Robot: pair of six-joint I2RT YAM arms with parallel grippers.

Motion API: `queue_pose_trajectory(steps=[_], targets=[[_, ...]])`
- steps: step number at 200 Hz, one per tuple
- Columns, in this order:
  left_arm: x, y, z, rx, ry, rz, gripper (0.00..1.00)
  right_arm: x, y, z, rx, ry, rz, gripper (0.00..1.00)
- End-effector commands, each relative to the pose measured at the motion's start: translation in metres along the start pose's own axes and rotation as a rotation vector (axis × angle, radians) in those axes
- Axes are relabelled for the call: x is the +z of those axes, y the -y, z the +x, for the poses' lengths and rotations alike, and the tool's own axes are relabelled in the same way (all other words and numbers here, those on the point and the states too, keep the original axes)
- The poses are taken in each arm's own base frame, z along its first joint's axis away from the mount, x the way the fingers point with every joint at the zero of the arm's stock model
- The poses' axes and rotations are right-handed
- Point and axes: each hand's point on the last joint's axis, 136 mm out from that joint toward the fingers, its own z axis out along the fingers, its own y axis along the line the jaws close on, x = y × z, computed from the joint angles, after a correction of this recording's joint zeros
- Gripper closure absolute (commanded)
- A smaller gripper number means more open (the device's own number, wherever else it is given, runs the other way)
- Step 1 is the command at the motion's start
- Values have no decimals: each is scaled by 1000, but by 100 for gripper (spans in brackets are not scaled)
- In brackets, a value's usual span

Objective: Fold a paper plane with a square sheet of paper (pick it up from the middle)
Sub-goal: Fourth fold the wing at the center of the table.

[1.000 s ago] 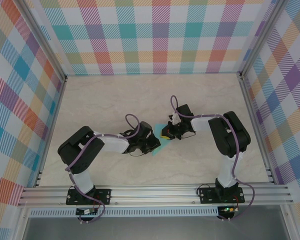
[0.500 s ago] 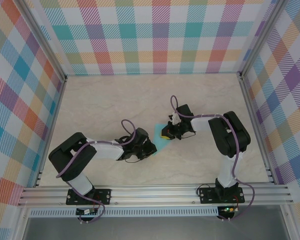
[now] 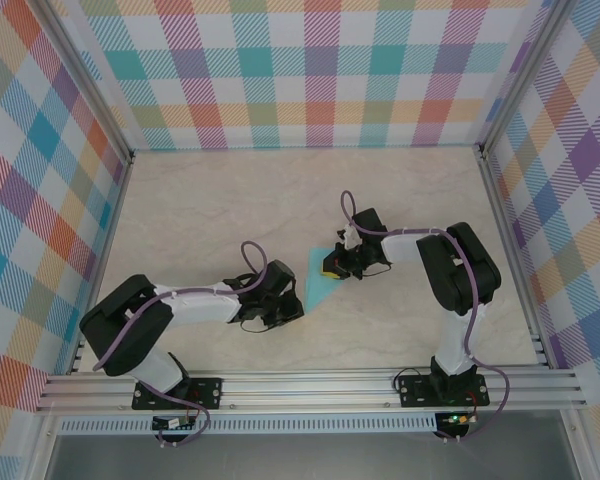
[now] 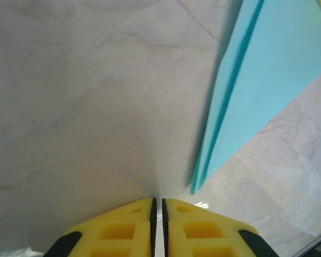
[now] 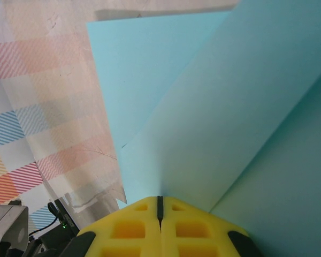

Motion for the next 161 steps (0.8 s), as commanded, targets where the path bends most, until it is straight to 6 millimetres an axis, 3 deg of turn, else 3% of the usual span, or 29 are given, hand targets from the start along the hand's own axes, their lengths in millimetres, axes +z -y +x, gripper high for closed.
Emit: queue_pose_trajectory(steps=[1, 26, 33, 77, 141, 161], targets=[[-20, 5, -5, 51, 41, -40, 86, -4, 13, 3, 19, 6, 78, 100], [-34, 19, -20, 78, 105, -47, 86, -27, -9, 2, -40, 40, 83, 96], [-38, 13, -21, 77, 108, -85, 86, -36, -12, 1, -60, 63, 108, 93], [-59, 10, -35, 61, 217, -95, 83, -97, -8, 11, -94, 214, 255, 75], [-70, 16, -35, 60, 229, -49, 81, -115, 5, 33, 134, 270, 303, 69], [-71, 16, -31, 67, 206, -47, 80, -120, -1, 34, 155, 282, 291, 67]])
